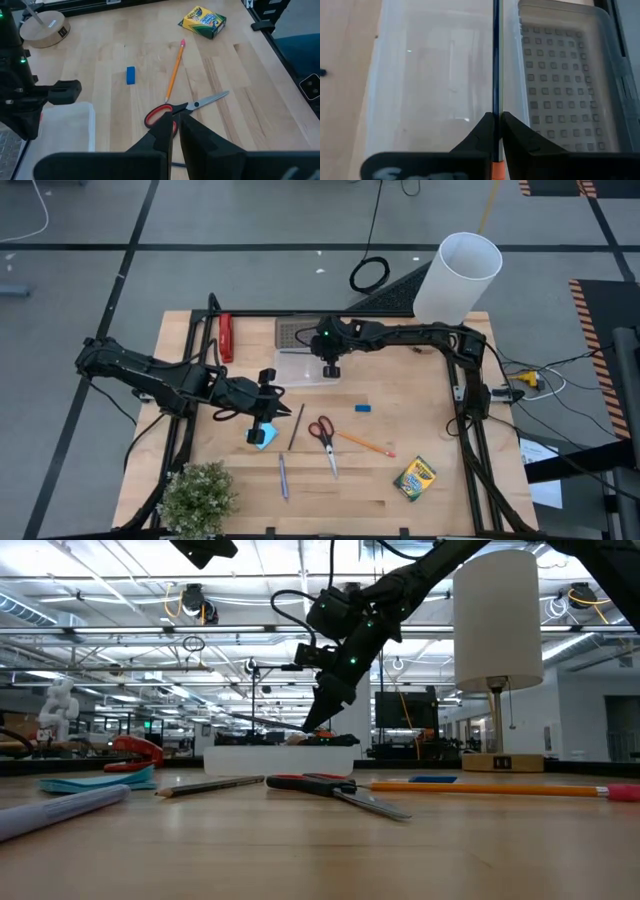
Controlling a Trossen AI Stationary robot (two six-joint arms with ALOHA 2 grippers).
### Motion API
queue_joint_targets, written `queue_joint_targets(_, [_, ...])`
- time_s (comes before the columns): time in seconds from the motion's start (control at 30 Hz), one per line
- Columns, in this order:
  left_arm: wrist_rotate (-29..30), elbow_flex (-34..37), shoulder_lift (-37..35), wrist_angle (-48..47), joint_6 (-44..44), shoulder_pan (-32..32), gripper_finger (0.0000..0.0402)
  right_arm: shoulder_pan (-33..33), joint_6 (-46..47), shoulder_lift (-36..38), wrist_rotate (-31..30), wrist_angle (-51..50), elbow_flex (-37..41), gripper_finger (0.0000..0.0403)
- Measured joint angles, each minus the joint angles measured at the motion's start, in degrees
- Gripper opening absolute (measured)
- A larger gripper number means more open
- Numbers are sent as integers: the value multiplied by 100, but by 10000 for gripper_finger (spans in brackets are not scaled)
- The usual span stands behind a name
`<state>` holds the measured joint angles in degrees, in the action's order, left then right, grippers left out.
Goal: Pack school essentials
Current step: Put the blue pencil into the black supply box
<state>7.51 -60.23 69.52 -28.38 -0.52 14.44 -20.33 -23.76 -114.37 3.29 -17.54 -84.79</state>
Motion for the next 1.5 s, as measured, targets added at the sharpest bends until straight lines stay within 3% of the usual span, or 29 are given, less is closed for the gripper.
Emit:
queue_joint_targets(0.47, [0, 0, 1, 97, 2, 0, 35, -34, -64, -367, -8, -54, 42, 18])
queue_joint_targets(0.97, [0, 0, 2, 118, 36, 1, 35, -36, -28, -326, -58, -65, 42, 96])
queue_joint_targets(1.33, [0, 0, 0, 115, 27, 2, 35, 452, 814, 984, -26, -1645, 68, 125])
queue_joint_targets(1.5, [1, 0, 0, 115, -60, 0, 35, 1056, 1173, 1946, -215, -1692, 672, 125])
